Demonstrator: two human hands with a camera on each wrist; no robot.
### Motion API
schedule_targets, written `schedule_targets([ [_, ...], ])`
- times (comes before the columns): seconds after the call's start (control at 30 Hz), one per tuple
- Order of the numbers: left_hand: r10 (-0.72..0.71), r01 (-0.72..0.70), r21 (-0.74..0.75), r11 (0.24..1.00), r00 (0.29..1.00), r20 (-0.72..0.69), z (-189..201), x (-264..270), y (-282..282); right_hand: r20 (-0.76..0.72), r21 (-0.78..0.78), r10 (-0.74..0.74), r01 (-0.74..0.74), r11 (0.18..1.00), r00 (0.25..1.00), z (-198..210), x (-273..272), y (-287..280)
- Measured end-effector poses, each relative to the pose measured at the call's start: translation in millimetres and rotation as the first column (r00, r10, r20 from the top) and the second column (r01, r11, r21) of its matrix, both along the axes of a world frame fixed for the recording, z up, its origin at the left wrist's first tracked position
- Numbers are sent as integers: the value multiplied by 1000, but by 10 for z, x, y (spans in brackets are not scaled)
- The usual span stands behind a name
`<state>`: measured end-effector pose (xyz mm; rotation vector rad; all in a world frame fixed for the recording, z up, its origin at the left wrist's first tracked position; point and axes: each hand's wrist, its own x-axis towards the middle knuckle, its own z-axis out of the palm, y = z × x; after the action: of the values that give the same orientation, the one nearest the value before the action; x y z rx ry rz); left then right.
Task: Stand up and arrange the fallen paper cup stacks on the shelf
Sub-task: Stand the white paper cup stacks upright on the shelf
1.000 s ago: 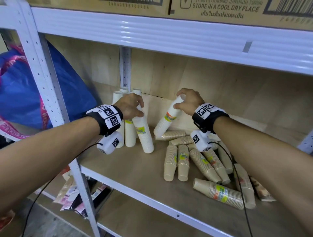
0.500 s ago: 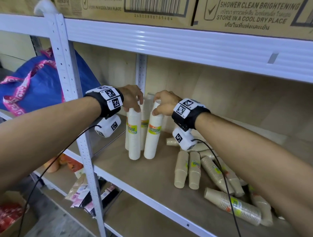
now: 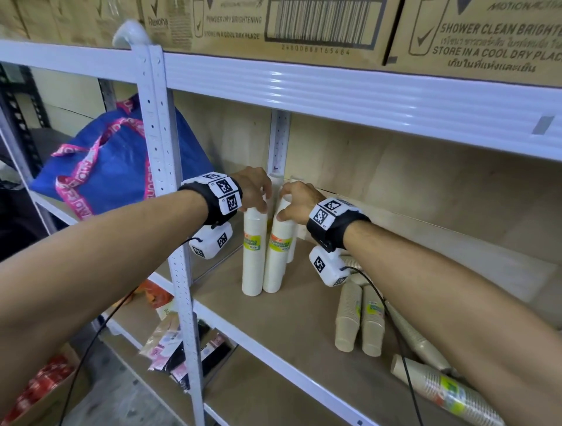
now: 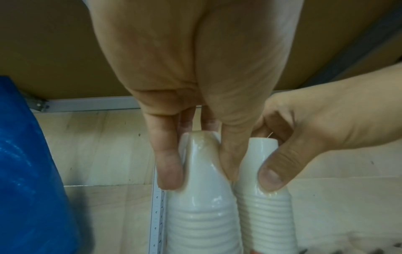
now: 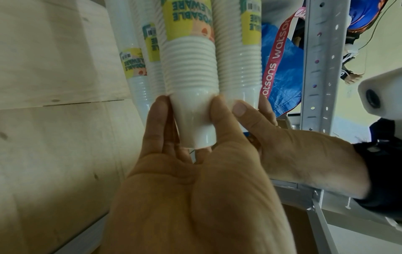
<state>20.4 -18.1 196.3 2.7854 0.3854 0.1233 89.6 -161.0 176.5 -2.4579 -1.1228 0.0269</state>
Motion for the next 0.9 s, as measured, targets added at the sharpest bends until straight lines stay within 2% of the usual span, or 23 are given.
schedule_targets([
  [0.3, -15, 6, 145, 989, 998, 58, -51, 30, -1, -10, 45, 15, -15, 999, 1000, -16, -26, 97],
  [0.67, -22, 17, 106, 994, 999, 47, -21, 30, 129, 61, 61, -26, 22, 998, 998, 40, -73, 135],
  [0.9, 12, -20, 65, 998, 992, 125, -89, 41, 181, 26, 94, -18, 16, 995, 999, 26, -53, 128],
])
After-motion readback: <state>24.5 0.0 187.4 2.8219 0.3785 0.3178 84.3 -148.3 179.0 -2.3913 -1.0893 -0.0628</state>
